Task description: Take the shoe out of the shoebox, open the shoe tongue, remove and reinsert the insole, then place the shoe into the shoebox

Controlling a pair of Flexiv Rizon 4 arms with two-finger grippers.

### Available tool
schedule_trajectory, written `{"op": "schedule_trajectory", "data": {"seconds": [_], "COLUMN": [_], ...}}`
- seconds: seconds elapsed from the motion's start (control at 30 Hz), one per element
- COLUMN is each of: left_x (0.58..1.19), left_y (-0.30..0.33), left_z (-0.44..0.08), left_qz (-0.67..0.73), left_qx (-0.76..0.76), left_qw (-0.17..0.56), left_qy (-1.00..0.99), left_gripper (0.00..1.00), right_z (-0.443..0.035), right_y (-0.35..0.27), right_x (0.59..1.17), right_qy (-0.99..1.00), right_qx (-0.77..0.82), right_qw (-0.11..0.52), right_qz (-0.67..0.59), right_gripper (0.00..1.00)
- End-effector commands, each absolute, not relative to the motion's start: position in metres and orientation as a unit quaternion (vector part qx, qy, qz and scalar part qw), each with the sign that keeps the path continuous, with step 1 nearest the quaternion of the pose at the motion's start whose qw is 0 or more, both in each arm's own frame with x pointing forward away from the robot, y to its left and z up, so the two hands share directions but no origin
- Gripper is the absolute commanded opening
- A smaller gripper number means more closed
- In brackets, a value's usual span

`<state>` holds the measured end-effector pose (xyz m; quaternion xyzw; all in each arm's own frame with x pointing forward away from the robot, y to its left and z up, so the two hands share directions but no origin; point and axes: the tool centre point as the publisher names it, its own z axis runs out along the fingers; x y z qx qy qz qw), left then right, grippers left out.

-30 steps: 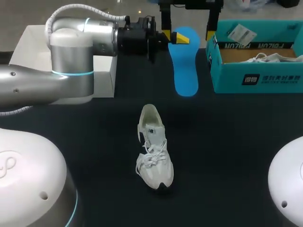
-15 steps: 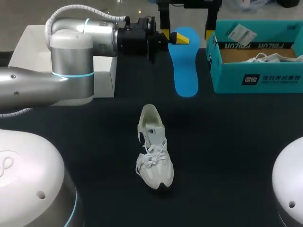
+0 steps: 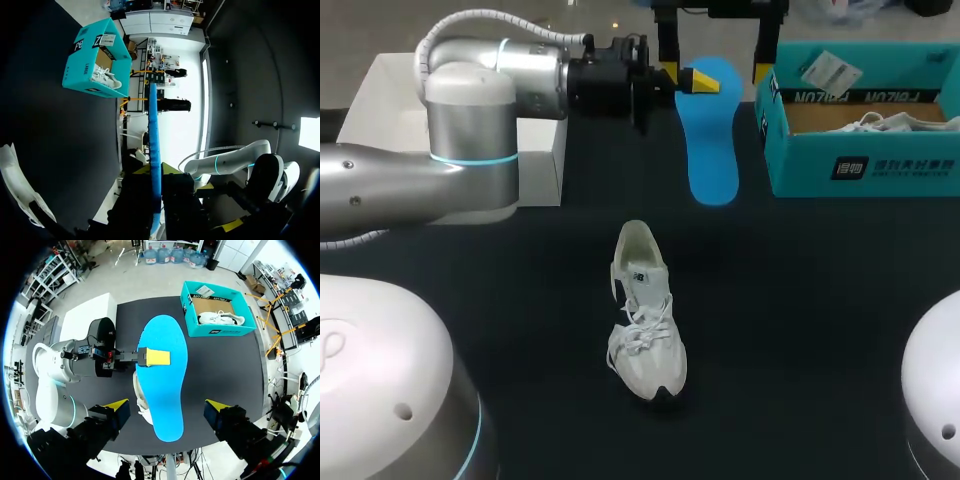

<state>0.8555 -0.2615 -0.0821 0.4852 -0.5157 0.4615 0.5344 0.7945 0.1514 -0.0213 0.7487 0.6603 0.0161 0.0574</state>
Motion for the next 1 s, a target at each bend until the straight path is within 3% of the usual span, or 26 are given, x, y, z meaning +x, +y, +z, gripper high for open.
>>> {"op": "schedule_trajectory", "data": {"seconds": [0.03,0.57,1.0], "left_x": [0.855,0.855,0.855], "left_y": [-0.261,-0.261,-0.261], "left_z": [-0.082,-0.082,-0.082], "left_qz": [0.462,0.462,0.462], "left_qx": [0.486,0.486,0.486], "left_qw": [0.534,0.534,0.534], "left_qy": [-0.516,-0.516,-0.516], "left_gripper": [0.0,0.0,0.0], "right_z": [-0.021,-0.021,-0.014], "right_y": [0.152,0.152,0.104], "right_x": [0.795,0.795,0.792], "right_qy": [0.66,0.66,0.635], "right_qx": [0.749,0.749,0.746], "right_qw": [0.057,0.057,-0.063], "right_qz": [0.015,0.015,0.191], "right_gripper": [1.0,1.0,1.0]}}
